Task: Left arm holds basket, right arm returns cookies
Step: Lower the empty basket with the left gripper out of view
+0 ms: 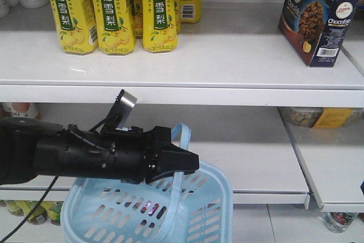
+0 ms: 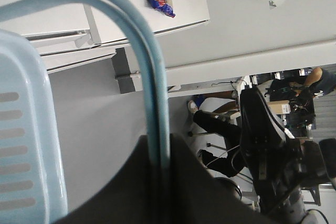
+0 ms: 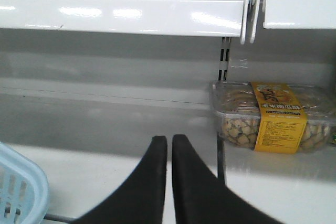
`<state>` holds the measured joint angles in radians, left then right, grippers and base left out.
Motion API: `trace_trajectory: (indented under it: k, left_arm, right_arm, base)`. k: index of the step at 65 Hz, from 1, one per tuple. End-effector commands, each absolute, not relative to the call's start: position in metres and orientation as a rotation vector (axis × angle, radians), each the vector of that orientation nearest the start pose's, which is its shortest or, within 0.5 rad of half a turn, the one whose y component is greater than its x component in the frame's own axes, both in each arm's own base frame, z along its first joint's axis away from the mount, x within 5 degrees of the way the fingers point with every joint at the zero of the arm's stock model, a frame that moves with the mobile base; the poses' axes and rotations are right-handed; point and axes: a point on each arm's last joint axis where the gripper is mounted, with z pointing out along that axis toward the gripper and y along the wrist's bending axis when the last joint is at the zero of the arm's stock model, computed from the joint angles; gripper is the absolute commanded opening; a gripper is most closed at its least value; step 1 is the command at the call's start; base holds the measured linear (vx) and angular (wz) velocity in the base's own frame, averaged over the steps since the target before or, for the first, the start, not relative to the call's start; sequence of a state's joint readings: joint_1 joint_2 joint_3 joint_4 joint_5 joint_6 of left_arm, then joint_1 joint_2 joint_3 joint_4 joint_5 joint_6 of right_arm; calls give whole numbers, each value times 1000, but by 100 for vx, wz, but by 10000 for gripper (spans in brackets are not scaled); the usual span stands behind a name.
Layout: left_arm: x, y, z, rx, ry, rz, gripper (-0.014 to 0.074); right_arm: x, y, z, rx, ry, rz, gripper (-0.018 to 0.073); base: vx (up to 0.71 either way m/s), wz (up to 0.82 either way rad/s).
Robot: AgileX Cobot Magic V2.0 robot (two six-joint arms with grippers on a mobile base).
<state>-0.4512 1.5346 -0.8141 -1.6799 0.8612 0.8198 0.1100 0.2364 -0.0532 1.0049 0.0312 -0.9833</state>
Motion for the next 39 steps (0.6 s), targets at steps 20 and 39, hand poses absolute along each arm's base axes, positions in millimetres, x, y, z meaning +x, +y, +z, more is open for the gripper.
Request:
trace_trajectory:
  k: [20,39]
  left_arm:
    - [149,-145,285,317,2120,-1516,-3]
    - [104,-97,274,579,1988,-885,-3]
  right_arm:
    - [77,8,225,-72,1640,82,-10]
    - [77,8,225,-72,1640,82,-10]
  base:
    - [0,0]
    - [0,0]
